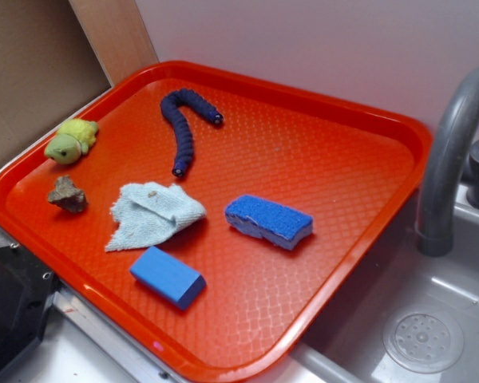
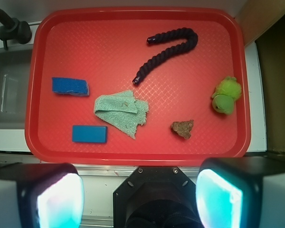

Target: Grab the rock.

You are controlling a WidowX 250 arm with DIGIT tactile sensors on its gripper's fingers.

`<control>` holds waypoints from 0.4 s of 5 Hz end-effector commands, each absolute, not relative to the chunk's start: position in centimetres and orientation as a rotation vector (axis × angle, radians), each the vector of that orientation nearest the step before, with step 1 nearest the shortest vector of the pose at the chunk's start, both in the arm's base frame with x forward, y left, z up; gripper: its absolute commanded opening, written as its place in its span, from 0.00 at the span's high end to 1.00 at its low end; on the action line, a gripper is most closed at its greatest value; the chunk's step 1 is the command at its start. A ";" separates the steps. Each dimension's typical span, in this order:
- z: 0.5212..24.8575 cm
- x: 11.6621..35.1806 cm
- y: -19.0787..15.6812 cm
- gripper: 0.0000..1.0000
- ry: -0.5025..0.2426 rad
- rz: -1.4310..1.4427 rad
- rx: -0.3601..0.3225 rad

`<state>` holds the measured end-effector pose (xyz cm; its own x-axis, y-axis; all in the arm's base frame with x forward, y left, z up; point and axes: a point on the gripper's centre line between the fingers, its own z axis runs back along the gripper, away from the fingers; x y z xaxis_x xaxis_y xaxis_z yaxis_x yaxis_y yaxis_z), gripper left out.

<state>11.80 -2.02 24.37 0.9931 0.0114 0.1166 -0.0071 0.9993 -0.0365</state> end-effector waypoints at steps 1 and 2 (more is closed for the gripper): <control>24.4 11.8 -2.0 0.00 -0.117 0.009 -0.036; 23.3 14.2 -1.8 0.00 -0.173 -0.248 0.140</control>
